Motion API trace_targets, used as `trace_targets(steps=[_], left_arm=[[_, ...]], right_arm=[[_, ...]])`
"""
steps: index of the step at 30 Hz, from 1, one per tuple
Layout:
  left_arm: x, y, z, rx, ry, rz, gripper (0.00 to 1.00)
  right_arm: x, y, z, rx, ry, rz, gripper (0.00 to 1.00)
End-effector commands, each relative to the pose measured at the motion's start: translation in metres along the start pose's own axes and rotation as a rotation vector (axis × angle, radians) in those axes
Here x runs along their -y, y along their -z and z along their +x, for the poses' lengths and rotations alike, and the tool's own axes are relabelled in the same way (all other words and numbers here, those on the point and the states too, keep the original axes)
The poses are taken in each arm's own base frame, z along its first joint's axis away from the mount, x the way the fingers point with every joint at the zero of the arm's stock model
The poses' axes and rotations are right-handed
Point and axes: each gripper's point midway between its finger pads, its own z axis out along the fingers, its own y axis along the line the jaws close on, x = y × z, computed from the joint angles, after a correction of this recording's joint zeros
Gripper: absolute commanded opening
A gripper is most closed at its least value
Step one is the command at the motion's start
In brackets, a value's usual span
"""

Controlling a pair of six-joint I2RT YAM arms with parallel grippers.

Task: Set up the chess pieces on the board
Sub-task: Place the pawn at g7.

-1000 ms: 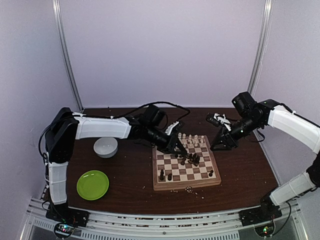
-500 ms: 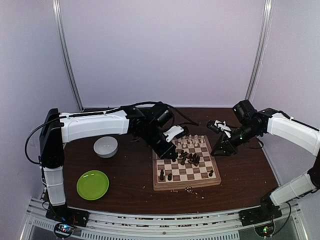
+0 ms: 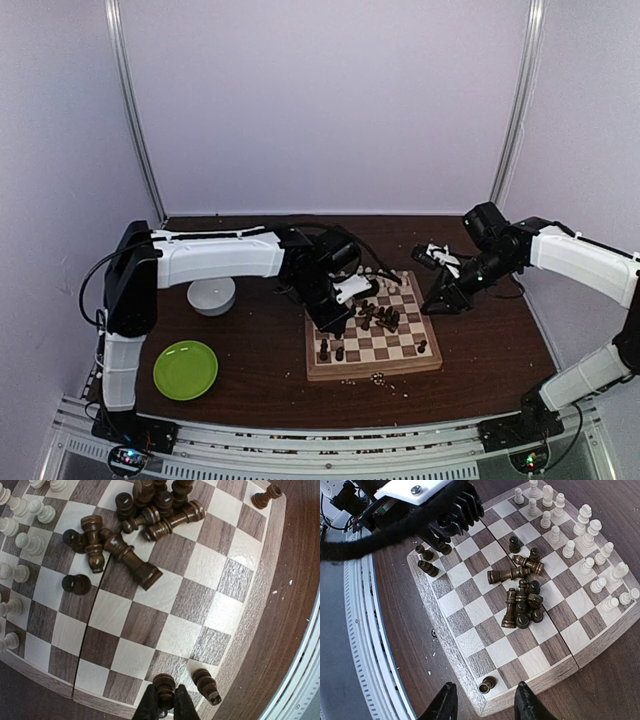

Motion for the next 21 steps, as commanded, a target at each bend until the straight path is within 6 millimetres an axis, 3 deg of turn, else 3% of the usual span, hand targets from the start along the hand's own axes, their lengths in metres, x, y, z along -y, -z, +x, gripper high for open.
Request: trace_targets(steps=[1,8,21], left_arm=[[0.006,-0.002,-0.006,0.003,-0.035,0.008,0.0],[0.011,-0.016,-0.002,-0.023,-0.04,0.024,0.0],[0.004,-0.019,0.001,-0.036,-0.027,-0.015,0.0]], right_arm=[[0.0,-0.004,0.006,-0.02,-0.004,-0.014,0.4],[-0.001,-0.004,0.007,-0.028,0.0,-0.024,0.4],[-0.003,-0.007,0.011,-0.042,-0.003,-0.045,0.4]])
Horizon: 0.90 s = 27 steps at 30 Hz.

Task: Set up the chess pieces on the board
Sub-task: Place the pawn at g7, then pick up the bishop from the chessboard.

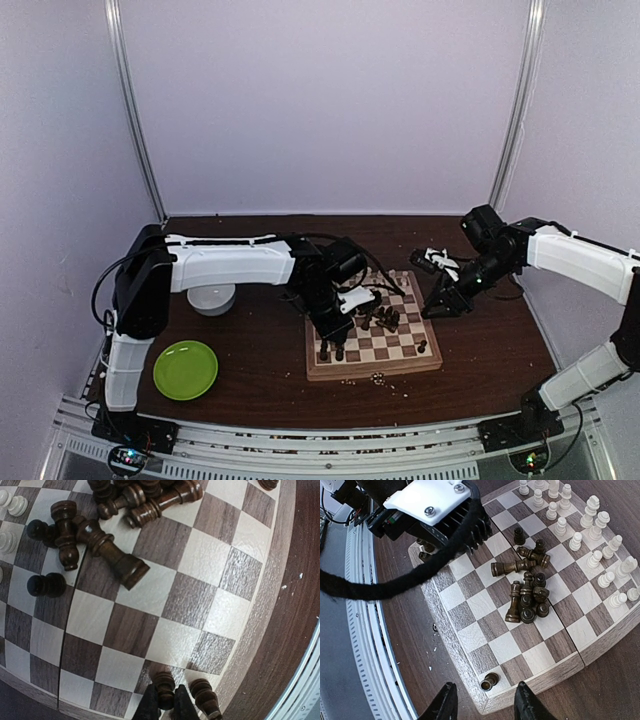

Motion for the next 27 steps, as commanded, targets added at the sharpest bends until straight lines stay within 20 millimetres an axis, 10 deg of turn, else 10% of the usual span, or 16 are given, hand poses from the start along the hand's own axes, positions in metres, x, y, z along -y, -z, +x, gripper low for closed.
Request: trace_targets(steps=[1,16,27], left_arm=[[-0.004,0.003,-0.008,0.018,-0.007,-0.035,0.0],[-0.006,0.006,-0.011,0.029,-0.004,-0.045,0.17],[-0.008,0.059,-0.047,0.147,-0.034,-0.085,0.28]], right_arm=[[-0.002,-0.002,0.003,-0.012,-0.002,-0.025,0.4],[-0.004,-0.003,0.004,-0.019,-0.002,-0.04,0.4],[-0.008,0.0,0.002,-0.008,-0.006,-0.052,0.4]])
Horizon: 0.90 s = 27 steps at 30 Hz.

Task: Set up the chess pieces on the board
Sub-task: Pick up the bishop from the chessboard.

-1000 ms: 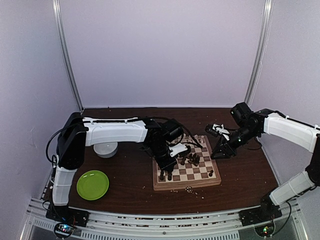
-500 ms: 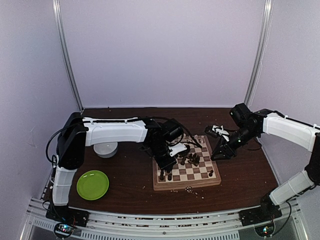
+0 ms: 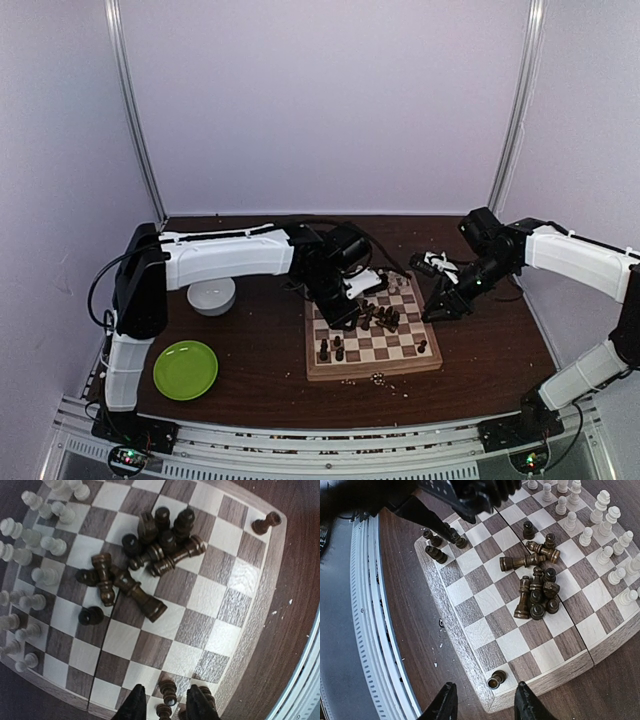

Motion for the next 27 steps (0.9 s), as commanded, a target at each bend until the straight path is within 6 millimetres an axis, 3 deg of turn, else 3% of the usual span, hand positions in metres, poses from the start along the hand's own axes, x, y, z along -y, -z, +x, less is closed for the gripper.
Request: trace_targets(steps=[1,6,11,15,19,23,27], left_arm=[[-0.006,0.044,-0.026,0.088,-0.032,-0.052,0.29],[-0.044,0.1,-0.033,0.167,-0.016,-0.21,0.31],[-0.11,0.17,-0.028,0.331,0.118,-0.366,0.37],[-0.168,0.216,-0.012,0.497,0.297,-0.452,0.41],[-0.197,0.233,0.011,0.607,0.391,-0.475,0.42],[-0.201,0.237,0.025,0.644,0.411,-0.5,0.43],[-0.199,0.232,0.03,0.644,0.413,-0.492,0.44]], right_arm=[[-0.003,0.004,-0.004,0.013,0.001,-0.014,0.4],[0.006,0.013,-0.009,0.016,0.021,0.064,0.4],[0.044,0.023,-0.018,-0.025,0.008,0.271,0.37],[0.055,0.016,-0.028,-0.087,0.019,0.31,0.35],[0.056,0.0,-0.04,-0.146,0.044,0.296,0.35],[0.048,-0.021,-0.044,-0.214,0.07,0.246,0.35],[0.044,-0.041,-0.035,-0.27,0.079,0.216,0.37]])
